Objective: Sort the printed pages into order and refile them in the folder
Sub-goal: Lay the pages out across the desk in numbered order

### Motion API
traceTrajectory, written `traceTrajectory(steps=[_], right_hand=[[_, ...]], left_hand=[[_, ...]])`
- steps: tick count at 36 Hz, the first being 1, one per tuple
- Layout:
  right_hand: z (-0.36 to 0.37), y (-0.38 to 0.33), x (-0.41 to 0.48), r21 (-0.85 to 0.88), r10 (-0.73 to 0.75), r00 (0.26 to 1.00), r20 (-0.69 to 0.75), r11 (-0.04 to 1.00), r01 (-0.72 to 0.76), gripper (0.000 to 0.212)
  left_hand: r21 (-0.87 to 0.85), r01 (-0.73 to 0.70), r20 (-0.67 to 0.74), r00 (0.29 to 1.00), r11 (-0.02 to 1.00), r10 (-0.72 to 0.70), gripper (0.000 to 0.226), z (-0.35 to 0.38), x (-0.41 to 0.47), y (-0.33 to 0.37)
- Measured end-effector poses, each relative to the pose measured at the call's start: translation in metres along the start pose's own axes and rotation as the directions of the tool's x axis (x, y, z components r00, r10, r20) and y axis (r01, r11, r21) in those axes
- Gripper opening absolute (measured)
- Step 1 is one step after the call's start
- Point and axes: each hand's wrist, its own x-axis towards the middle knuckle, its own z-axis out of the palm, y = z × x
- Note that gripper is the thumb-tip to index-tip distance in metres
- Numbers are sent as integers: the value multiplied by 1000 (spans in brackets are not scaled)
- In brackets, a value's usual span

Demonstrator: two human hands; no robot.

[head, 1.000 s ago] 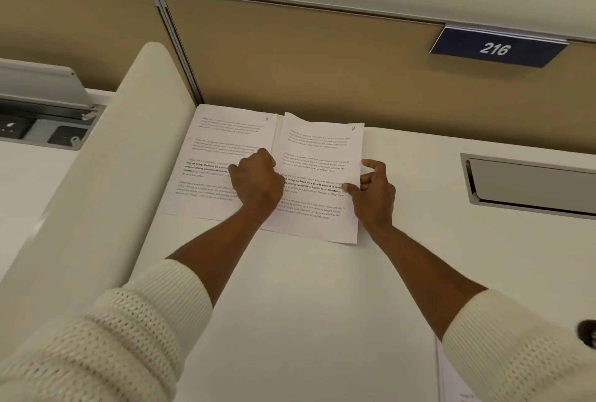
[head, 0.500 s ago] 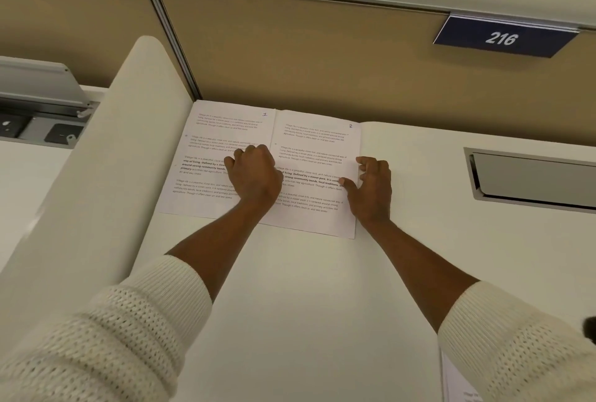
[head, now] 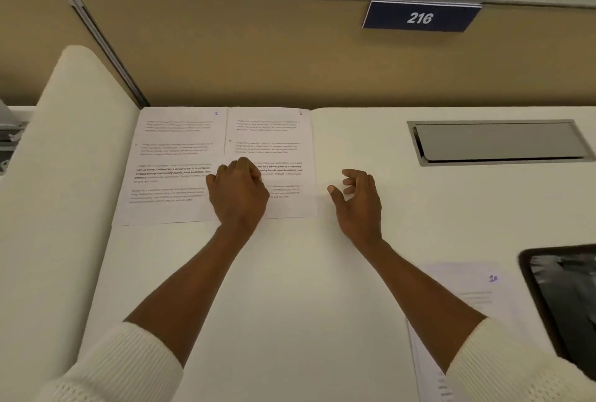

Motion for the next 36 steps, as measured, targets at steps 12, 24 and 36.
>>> traceTrajectory(steps=[12,24,36], right_hand=[[-149,66,-163,-120,106,988,-111,986,-119,39],[-266,148,-211,-387,244,956,-162,875,-289,51],[-295,185,-182,-393,263,964,-26,884,-252,46]], left_hand=[[-240,-139,321,922,961,214,17,2,-194,99],[-377,-200,444,818,904,366,19,24,-331,204],[-320,79,505,857,944,99,25,69,-367,254]])
